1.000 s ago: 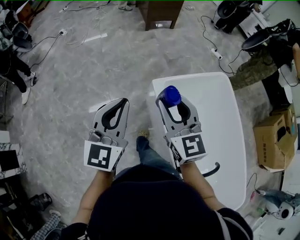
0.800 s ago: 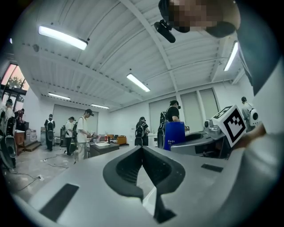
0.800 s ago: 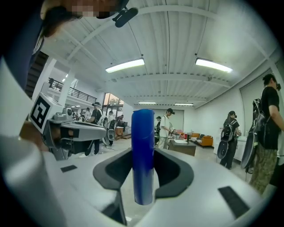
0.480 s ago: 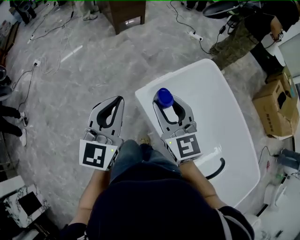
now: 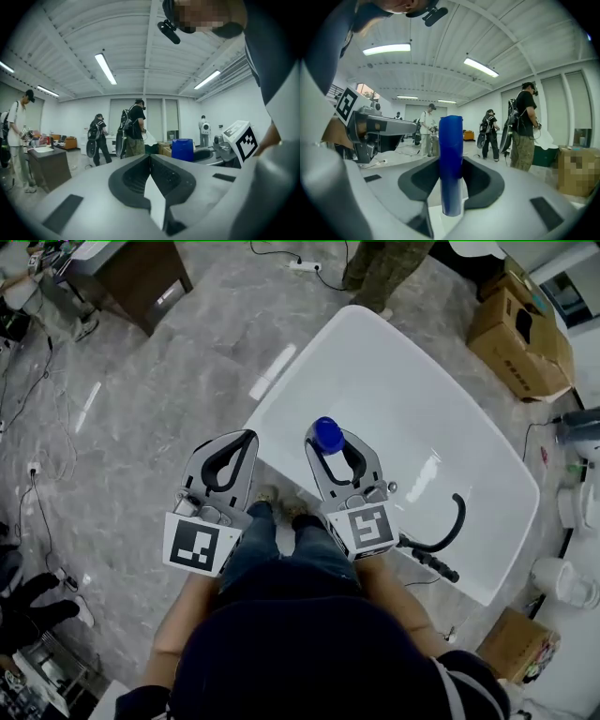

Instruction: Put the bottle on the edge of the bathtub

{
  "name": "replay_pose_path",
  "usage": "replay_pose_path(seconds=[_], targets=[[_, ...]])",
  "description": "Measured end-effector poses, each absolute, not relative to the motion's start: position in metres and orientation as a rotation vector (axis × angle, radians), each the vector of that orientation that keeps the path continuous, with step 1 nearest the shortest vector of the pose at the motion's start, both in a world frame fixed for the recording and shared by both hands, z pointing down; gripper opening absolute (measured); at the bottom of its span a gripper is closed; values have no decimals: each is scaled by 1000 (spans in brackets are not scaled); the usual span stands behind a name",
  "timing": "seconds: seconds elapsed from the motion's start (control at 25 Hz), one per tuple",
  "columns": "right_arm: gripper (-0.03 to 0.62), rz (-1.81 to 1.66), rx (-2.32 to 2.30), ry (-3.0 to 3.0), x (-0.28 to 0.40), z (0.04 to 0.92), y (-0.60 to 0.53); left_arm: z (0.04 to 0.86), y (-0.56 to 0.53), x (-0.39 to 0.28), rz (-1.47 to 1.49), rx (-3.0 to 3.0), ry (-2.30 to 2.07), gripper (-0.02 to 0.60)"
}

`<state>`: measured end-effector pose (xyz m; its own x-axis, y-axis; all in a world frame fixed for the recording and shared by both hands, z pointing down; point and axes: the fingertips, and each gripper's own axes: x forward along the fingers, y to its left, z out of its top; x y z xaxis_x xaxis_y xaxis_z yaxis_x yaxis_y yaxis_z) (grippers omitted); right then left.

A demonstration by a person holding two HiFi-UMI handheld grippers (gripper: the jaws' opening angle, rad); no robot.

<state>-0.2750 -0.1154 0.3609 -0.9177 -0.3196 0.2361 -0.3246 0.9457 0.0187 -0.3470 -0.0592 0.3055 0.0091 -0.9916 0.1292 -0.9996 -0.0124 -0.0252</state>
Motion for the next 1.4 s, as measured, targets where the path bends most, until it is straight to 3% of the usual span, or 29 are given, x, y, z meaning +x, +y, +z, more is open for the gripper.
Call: replay_pose_path(seconds=[0.72,1.4], targets=[[164,202,1116,-2559,-226,428,-118,390,-107,-333,196,2506,-1522,25],[164,413,1104,-2438,-179,575,-112,509,-105,-248,344,2520,-1286,25]])
